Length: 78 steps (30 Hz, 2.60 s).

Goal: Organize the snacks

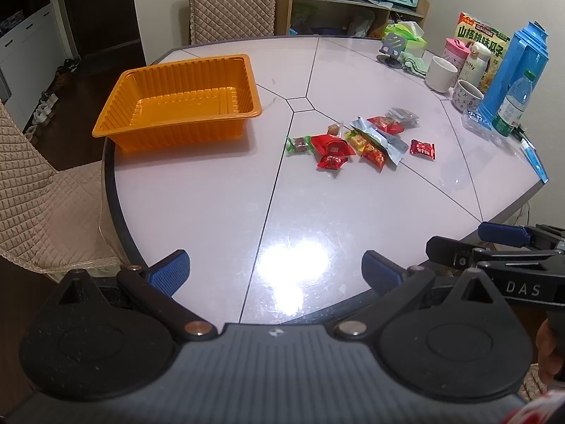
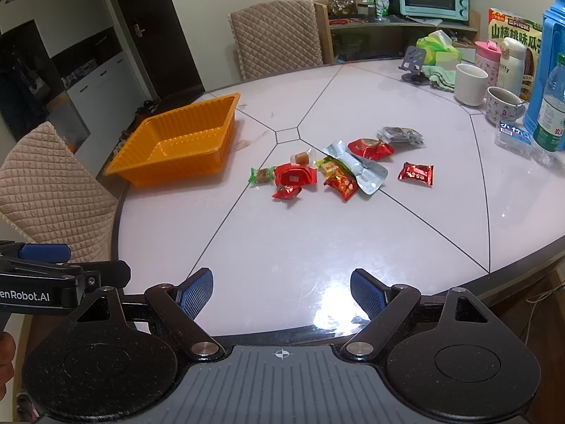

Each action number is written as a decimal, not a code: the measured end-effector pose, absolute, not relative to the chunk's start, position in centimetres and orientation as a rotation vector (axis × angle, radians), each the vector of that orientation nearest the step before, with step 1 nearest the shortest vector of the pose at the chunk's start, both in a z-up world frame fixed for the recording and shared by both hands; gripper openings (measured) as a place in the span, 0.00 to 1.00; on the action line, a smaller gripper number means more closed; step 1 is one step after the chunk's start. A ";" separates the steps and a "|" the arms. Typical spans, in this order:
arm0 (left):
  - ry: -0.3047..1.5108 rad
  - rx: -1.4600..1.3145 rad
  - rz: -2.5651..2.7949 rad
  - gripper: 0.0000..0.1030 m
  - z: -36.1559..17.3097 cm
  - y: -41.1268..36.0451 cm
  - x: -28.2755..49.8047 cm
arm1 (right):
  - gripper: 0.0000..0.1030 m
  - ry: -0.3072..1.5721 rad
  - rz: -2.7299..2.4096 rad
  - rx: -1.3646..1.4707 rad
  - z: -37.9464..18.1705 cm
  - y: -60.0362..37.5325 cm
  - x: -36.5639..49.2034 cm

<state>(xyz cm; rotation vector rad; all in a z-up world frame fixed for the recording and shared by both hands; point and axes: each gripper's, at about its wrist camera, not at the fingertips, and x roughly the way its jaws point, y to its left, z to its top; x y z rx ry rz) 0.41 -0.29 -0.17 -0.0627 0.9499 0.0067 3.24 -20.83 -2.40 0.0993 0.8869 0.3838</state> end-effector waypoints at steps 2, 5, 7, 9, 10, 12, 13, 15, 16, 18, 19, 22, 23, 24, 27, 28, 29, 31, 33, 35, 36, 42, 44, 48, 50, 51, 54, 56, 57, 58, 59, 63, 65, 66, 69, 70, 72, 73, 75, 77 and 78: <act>0.950 -0.062 0.006 1.00 -0.1 -0.3 0.4 | 0.82 0.887 0.384 0.100 -2.3 -20.8 3.2; 0.949 -0.062 0.006 1.00 -0.1 -0.3 0.4 | 0.82 0.887 0.384 0.100 -2.3 -20.8 3.2; 0.950 -0.062 0.006 1.00 -0.1 -0.3 0.4 | 0.82 0.887 0.384 0.100 -2.2 -20.7 3.2; 0.950 -0.062 0.007 1.00 -0.1 -0.3 0.4 | 0.82 0.887 0.384 0.101 -2.2 -20.7 3.2; 0.949 -0.062 0.006 1.00 -0.1 -0.3 0.4 | 0.82 0.887 0.385 0.100 -2.2 -20.7 3.2; 0.950 -0.062 0.006 1.00 -0.1 -0.3 0.4 | 0.82 0.887 0.384 0.100 -2.2 -20.7 3.2; 0.950 -0.062 0.006 1.00 -0.1 -0.3 0.4 | 0.82 0.887 0.385 0.101 -2.2 -20.7 3.2; 0.950 -0.062 0.006 1.00 -0.1 -0.3 0.4 | 0.82 0.886 0.385 0.100 -2.1 -20.7 3.2; 0.950 -0.062 0.006 1.00 -0.1 -0.3 0.4 | 0.82 0.886 0.385 0.100 -2.1 -20.6 3.2; 0.949 -0.061 0.005 1.00 -0.1 -0.4 0.5 | 0.82 0.885 0.386 0.101 -2.0 -20.6 3.2; 0.950 -0.062 0.005 1.00 -0.1 -0.4 0.5 | 0.82 0.886 0.385 0.101 -2.0 -20.6 3.2; 0.949 -0.061 0.003 1.00 0.0 -0.4 0.5 | 0.82 0.885 0.384 0.100 -1.9 -20.6 3.2; 0.950 -0.061 0.002 1.00 0.0 -0.4 0.5 | 0.82 0.885 0.385 0.100 -2.0 -20.6 3.2; 0.950 -0.062 0.001 1.00 0.1 -0.4 0.5 | 0.82 0.885 0.385 0.100 -2.0 -20.6 3.2; 0.948 -0.061 -0.001 1.00 0.1 -0.4 0.4 | 0.82 0.885 0.385 0.102 -1.9 -20.6 3.2; 0.948 -0.061 -0.002 1.00 0.1 -0.4 0.4 | 0.82 0.885 0.385 0.101 -1.9 -20.6 3.2; 0.947 -0.061 -0.003 1.00 0.1 -0.4 0.4 | 0.82 0.885 0.384 0.100 -1.9 -20.6 3.2; 0.946 -0.061 -0.005 1.00 0.1 -0.4 0.3 | 0.82 0.884 0.385 0.101 -2.0 -20.6 3.2; 0.947 -0.061 -0.005 1.00 0.1 -0.4 0.3 | 0.82 0.884 0.385 0.101 -2.0 -20.6 3.2; 0.946 -0.061 -0.005 1.00 0.1 -0.4 0.3 | 0.82 0.884 0.385 0.100 -1.9 -20.6 3.2; 0.946 -0.061 -0.005 1.00 0.1 -0.4 0.3 | 0.82 0.884 0.385 0.100 -1.9 -20.6 3.2; 0.947 -0.061 -0.005 1.00 0.1 -0.4 0.3 | 0.82 0.884 0.385 0.100 -1.9 -20.6 3.2; 0.947 -0.061 -0.005 1.00 0.1 -0.4 0.3 | 0.82 0.884 0.385 0.101 -1.9 -20.6 3.2; 0.947 -0.061 -0.005 1.00 0.2 -0.4 0.3 | 0.82 0.884 0.385 0.101 -2.0 -20.6 3.1; 0.947 -0.061 -0.005 1.00 0.1 -0.3 0.3 | 0.82 0.884 0.385 0.101 -1.9 -20.6 3.2; 0.947 -0.061 -0.004 1.00 0.1 -0.4 0.3 | 0.82 0.884 0.385 0.101 -1.9 -20.6 3.2; 0.948 -0.062 -0.004 1.00 0.2 -0.4 0.3 | 0.82 0.884 0.387 0.103 -1.9 -20.6 3.2; 0.950 -0.062 -0.005 1.00 0.2 -0.5 0.3 | 0.82 0.886 0.387 0.104 -1.8 -20.8 3.3; 0.951 -0.062 -0.005 1.00 0.2 -0.5 0.3 | 0.82 0.887 0.387 0.105 -1.8 -20.9 3.3; 0.951 -0.062 -0.006 1.00 0.2 -0.7 0.3 | 0.82 0.886 0.387 0.108 -1.9 -21.2 3.2; 0.950 -0.061 -0.007 1.00 0.2 -0.7 0.3 | 0.82 0.888 0.387 0.109 -1.9 -21.2 3.3; 0.936 -0.064 -0.016 1.00 0.2 -1.0 0.4 | 0.82 0.896 0.383 0.113 -2.5 -21.6 3.5; 0.922 -0.066 -0.025 1.00 0.1 -1.1 0.5 | 0.82 0.899 0.376 0.118 -3.0 -21.9 3.7; 0.916 -0.066 -0.026 1.00 0.1 -1.2 0.6 | 0.82 0.900 0.370 0.122 -3.1 -22.1 3.8; 0.897 -0.044 -0.025 1.00 -0.3 -1.4 1.1 | 0.82 0.899 0.356 0.140 -3.7 -22.8 3.9; 0.889 -0.039 -0.031 1.00 -0.5 -1.5 1.3 | 0.82 0.899 0.349 0.143 -3.9 -23.0 4.0; 0.877 -0.023 -0.043 1.00 -0.9 -1.7 1.9 | 0.82 0.895 0.334 0.152 -4.4 -23.4 4.2; 0.873 -0.016 -0.048 1.00 -1.2 -1.7 2.2 | 0.82 0.891 0.329 0.160 -4.6 -23.7 4.3; 0.864 -0.007 -0.059 0.96 -1.6 -1.8 3.0 | 0.82 0.884 0.316 0.171 -5.1 -24.1 4.6; 0.868 -0.005 -0.066 0.95 -2.1 -1.7 3.8 | 0.82 0.873 0.306 0.184 -5.6 -24.5 4.9; 0.872 -0.005 -0.067 0.94 -2.4 -1.7 4.4 | 0.82 0.871 0.300 0.191 -5.8 -24.7 5.1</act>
